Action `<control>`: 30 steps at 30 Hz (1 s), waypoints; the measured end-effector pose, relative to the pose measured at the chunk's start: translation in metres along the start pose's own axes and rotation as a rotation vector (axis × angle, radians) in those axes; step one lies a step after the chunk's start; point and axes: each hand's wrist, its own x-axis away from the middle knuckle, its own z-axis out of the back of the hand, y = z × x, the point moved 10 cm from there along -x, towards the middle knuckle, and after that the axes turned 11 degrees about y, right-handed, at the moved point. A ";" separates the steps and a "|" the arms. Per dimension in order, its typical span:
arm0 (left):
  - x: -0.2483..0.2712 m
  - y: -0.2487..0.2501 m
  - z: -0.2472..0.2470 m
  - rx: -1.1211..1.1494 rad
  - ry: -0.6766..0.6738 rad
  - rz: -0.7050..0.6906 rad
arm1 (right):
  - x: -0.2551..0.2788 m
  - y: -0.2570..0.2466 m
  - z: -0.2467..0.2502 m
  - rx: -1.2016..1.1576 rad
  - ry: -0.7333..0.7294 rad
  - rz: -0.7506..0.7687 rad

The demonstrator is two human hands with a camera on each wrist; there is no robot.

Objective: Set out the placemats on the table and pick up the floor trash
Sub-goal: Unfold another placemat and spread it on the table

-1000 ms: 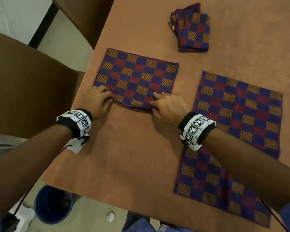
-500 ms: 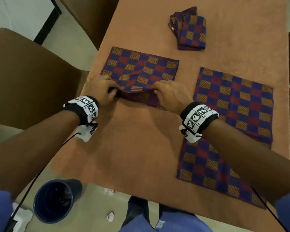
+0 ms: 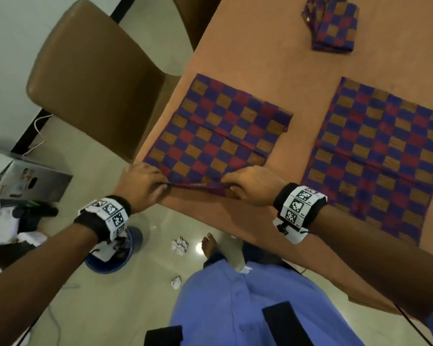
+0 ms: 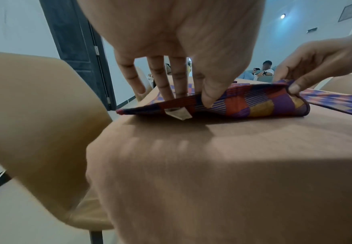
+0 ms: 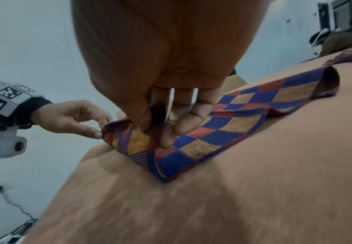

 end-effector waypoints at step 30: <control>-0.193 0.061 0.024 0.055 0.124 -0.002 | -0.043 0.086 0.067 0.114 0.141 0.007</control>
